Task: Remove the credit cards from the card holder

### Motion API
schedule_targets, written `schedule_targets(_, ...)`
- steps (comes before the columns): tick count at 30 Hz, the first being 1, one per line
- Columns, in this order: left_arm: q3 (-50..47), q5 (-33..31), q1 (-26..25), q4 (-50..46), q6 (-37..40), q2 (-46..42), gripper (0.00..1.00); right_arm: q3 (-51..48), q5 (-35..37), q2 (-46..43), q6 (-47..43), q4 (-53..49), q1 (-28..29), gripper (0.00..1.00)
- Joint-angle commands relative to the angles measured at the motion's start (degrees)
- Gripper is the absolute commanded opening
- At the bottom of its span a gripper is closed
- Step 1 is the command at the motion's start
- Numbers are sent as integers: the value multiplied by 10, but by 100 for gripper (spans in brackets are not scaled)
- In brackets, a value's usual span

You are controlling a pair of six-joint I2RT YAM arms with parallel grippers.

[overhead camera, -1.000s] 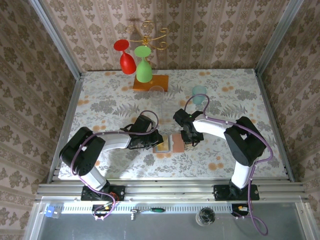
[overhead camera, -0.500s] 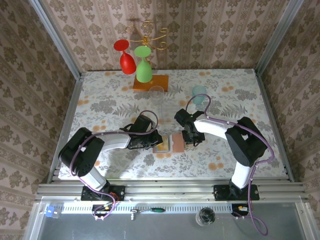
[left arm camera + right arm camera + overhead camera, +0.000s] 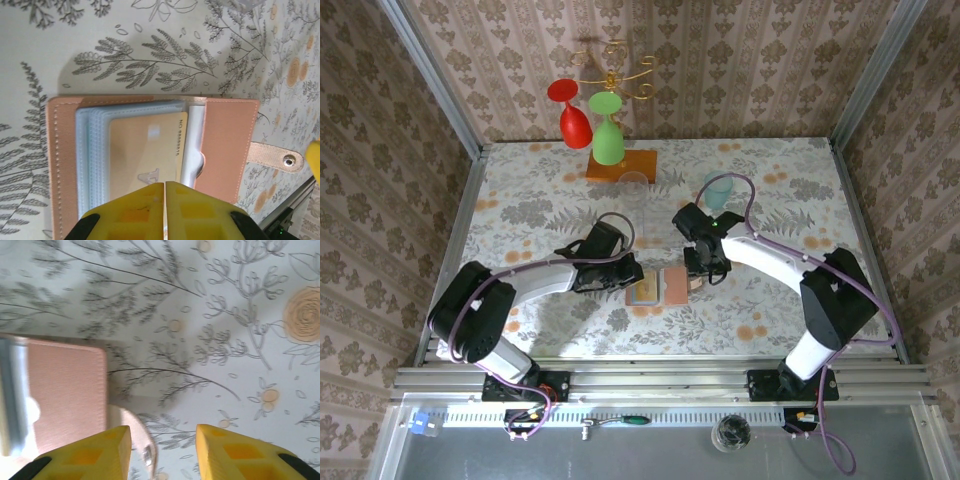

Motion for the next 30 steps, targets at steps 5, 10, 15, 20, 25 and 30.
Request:
schedule_targets(5, -7, -15, 13, -25, 22, -9, 10, 10, -111, -15, 31, 55, 10, 40)
schedule_targets(10, -15, -13, 16, -21, 24, -9, 9, 7, -147, -13, 42, 85, 13, 40)
schedule_targets(15, -20, -6, 18, -15, 27, -1, 8, -13, -208, -4, 59, 147, 17, 39)
schedule_targets(20, -25, -5, 20, -9, 28, 7, 7, -38, -255, 12, 84, 227, 19, 38)
schedule_targets(25, -27, -1, 25, -6, 33, 19, 6, -45, -272, 42, 92, 256, 22, 36)
schedule_targets(30, -29, 0, 29, -6, 36, 24, 5, -53, -279, 61, 95, 274, 24, 34)
